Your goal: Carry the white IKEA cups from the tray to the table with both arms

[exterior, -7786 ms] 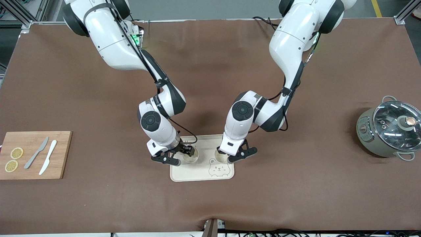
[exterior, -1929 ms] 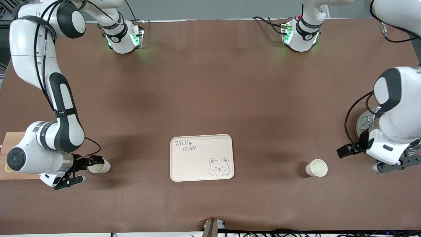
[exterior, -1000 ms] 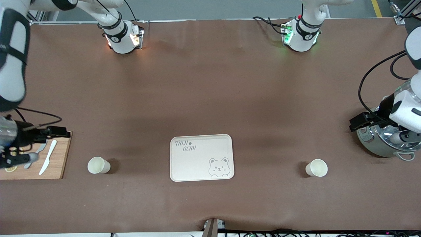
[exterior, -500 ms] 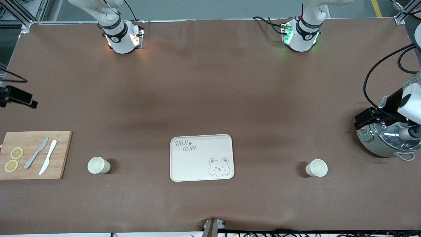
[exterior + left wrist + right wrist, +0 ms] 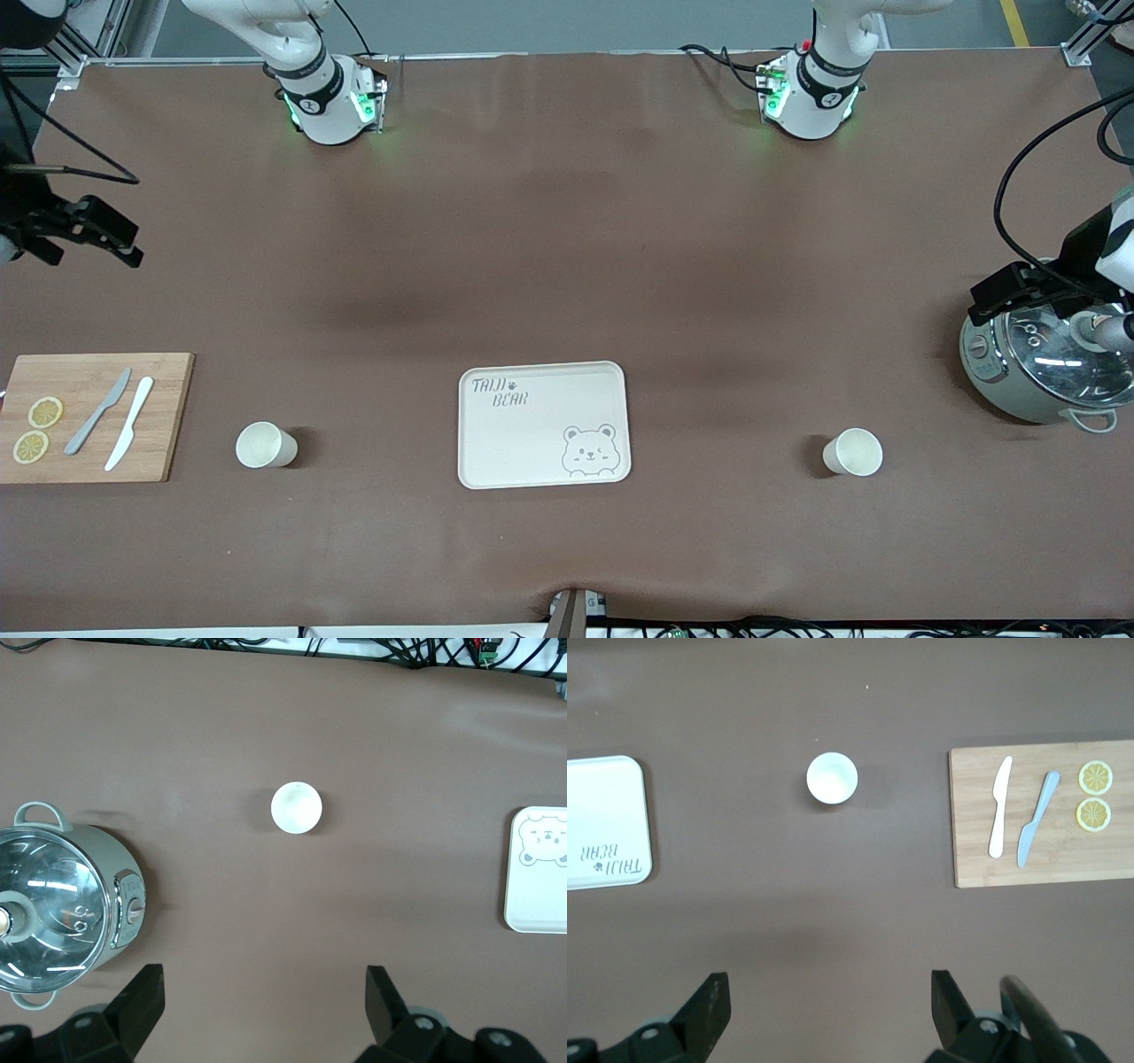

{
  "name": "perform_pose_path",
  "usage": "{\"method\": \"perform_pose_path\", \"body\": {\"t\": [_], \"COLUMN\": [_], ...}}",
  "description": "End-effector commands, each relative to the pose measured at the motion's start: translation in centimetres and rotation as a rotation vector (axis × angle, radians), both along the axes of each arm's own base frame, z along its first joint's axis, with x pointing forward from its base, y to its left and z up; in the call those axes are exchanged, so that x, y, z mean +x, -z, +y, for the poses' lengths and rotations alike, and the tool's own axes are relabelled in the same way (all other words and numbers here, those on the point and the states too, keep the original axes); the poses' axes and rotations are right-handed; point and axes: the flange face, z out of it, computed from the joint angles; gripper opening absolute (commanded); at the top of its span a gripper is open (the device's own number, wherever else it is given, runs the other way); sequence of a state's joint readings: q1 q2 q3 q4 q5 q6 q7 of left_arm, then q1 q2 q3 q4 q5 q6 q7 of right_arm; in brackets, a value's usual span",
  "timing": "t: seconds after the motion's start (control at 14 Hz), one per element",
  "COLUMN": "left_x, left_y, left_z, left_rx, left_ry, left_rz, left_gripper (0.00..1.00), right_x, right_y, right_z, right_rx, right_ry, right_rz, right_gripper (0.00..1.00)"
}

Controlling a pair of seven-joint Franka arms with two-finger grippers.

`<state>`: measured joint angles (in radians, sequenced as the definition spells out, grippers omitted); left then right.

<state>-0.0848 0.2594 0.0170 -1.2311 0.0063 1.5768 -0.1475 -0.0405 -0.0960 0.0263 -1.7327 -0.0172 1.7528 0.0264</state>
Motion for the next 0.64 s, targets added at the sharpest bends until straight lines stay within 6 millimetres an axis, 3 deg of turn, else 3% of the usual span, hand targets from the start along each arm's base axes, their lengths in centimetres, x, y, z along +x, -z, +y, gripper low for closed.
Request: {"method": "perform_pose_path", "body": {"t": [0.0,0.57], "left_x": [-0.43,-0.47], "left_y": [-0.64,-0.66], "left_z": [0.22,0.32], "left_rx": [-0.018,-0.018], "left_ry": [0.017,0.015], "left_rz": [0.006,0.006], "left_gripper": [1.00,1.00], "right_x": [-1.16,-1.16], "right_y": [0.02,0.07], "right_z": [-0.07,-0.59], "right_rx": [-0.018,-0.019], "right_ry": [-0.004,0.002], "right_rz": [-0.020,-0.015], "right_gripper": [1.00,1.00]}}
